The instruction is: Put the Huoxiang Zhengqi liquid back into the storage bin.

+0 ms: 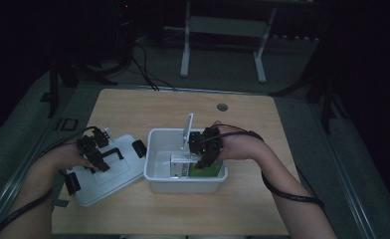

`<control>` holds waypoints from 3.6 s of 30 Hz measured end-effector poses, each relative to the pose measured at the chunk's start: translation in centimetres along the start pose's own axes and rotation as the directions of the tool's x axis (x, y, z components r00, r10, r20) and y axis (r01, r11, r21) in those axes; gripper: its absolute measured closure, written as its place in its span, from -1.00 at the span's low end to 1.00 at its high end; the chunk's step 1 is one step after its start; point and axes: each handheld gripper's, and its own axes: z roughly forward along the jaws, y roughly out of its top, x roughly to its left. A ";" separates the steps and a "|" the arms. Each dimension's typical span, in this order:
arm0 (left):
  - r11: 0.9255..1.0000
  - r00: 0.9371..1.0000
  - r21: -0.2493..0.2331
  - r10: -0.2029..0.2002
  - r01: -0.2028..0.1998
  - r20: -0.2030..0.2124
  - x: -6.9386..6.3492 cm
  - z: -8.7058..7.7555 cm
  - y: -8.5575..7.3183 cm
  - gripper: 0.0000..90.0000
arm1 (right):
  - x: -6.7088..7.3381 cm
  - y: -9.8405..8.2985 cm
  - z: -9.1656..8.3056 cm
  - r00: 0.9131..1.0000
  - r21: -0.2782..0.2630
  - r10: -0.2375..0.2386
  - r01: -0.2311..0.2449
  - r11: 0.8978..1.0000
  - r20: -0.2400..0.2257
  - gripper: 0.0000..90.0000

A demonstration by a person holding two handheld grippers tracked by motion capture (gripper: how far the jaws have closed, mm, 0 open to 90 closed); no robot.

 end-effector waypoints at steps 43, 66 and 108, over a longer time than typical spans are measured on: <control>1.000 1.000 -0.006 -0.007 0.007 0.000 0.1 0.3 -0.3 -0.30 | -1.3 -1.2 7.3 0.997 0.055 0.060 -0.058 0.997 -0.045 0.41; 1.000 1.000 -0.006 -0.007 0.007 -0.007 -0.1 -0.2 -0.1 -0.30 | -1.4 -1.9 5.1 0.995 0.010 0.088 -0.087 0.996 -0.053 0.31; 0.999 1.000 -0.036 -0.005 0.006 0.020 -0.2 -0.3 0.0 -0.10 | -1.9 -14.8 -0.6 0.950 -0.166 0.303 -0.287 0.943 0.078 -0.21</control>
